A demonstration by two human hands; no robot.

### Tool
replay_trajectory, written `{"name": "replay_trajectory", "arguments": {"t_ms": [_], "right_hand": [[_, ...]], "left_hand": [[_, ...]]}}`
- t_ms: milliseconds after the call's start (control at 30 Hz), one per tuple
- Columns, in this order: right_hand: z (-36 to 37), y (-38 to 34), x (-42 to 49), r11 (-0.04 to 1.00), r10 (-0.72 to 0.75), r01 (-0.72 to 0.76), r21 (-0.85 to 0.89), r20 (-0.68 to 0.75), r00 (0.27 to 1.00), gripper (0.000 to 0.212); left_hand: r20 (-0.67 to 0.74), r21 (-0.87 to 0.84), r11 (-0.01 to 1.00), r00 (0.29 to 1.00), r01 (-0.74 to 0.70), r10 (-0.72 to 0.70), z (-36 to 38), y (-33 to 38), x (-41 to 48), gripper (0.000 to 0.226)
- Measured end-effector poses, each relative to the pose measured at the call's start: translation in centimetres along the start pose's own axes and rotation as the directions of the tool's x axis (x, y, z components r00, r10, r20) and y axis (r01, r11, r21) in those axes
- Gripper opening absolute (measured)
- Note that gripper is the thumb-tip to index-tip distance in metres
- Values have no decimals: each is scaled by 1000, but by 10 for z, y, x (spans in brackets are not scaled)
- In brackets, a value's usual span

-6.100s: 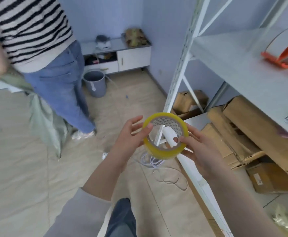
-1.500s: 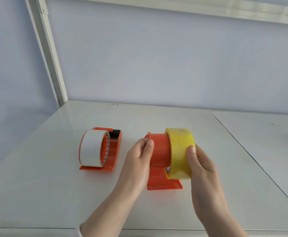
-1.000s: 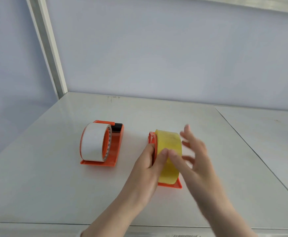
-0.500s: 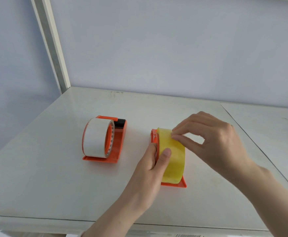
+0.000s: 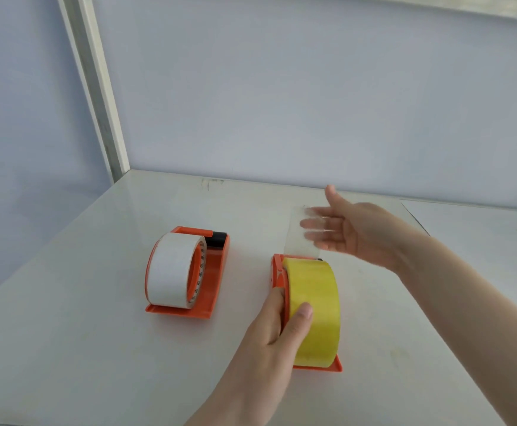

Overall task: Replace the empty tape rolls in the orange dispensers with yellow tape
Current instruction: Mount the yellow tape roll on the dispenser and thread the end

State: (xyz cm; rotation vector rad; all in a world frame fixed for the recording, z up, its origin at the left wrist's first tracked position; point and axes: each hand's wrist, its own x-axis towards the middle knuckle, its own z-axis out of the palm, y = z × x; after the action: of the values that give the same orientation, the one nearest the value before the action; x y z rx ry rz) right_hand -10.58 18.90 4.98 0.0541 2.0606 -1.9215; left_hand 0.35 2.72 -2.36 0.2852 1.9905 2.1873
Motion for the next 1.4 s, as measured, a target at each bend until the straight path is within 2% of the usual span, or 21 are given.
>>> {"name": "replay_trajectory", "arguments": {"t_ms": [100,233,333,433,467,533,600,633,667,733,767,800,867,900,1000,1033,1133,1233,1300,1400], "right_hand": [[4,10,-14,1000,-24,24,-4,72,997,44],[16,22,-9,969,-127,102,-224,-100,987,50],[14,10,4,988,-145,122,-98,-271,952,46],[7,2,16,997,-39,61,50,-358,933,47],[6,1,17,993,10,29,113,-331,943,41],[4,-1,12,963,90,-32,268,-206,974,15],[1,-6,0,910,105,-62,410,-83,991,2],[-2,-9,-5,880,102,-69,470,-45,994,3],[-6,-11,-9,841,97,-72,536,-20,995,14],[-13,-11,-13,767,89,-27,641,-64,994,58],[-15,-9,-13,774,91,2,633,-115,989,75],[-13,-7,-15,816,79,30,577,-164,983,80],[-5,5,-16,929,50,50,366,-258,965,67],[1,12,-18,955,49,39,294,-287,957,70],[10,30,-25,974,-2,94,208,-402,916,109],[12,34,-28,972,-17,119,204,-442,897,114],[24,45,-38,971,-42,150,187,-483,875,92],[33,54,-48,968,-79,195,159,-544,836,60],[35,58,-52,971,-93,200,132,-563,822,53],[36,62,-53,991,-115,131,-4,-506,855,41]], "left_hand": [[16,8,999,999,39,-39,0,6,6,51],[8,57,991,993,119,-119,2,16,19,44],[51,24,986,985,165,-166,3,20,17,28],[56,47,986,985,163,-165,3,17,12,31],[58,23,986,984,166,-167,3,18,11,27],[60,21,984,982,180,-180,3,20,14,26],[50,9,980,979,198,-198,5,22,17,31],[49,-9,977,976,211,-210,7,23,18,29],[52,-32,974,974,224,-222,8,24,18,27],[67,-81,964,967,252,-247,8,27,16,27],[74,-100,961,965,258,-252,8,28,15,28],[78,-107,960,964,260,-253,9,28,15,30],[79,-105,960,964,260,-252,10,29,14,33],[77,-105,959,964,263,-255,11,29,14,34],[57,-124,955,963,268,-262,12,28,15,31],[51,-133,955,964,264,-260,12,27,14,31],[39,-135,958,967,253,-250,13,26,14,35],[29,-145,954,965,264,-262,14,28,13,42],[26,-142,957,967,254,-253,14,28,13,43],[25,-135,961,970,242,-241,14,27,12,40]]}}
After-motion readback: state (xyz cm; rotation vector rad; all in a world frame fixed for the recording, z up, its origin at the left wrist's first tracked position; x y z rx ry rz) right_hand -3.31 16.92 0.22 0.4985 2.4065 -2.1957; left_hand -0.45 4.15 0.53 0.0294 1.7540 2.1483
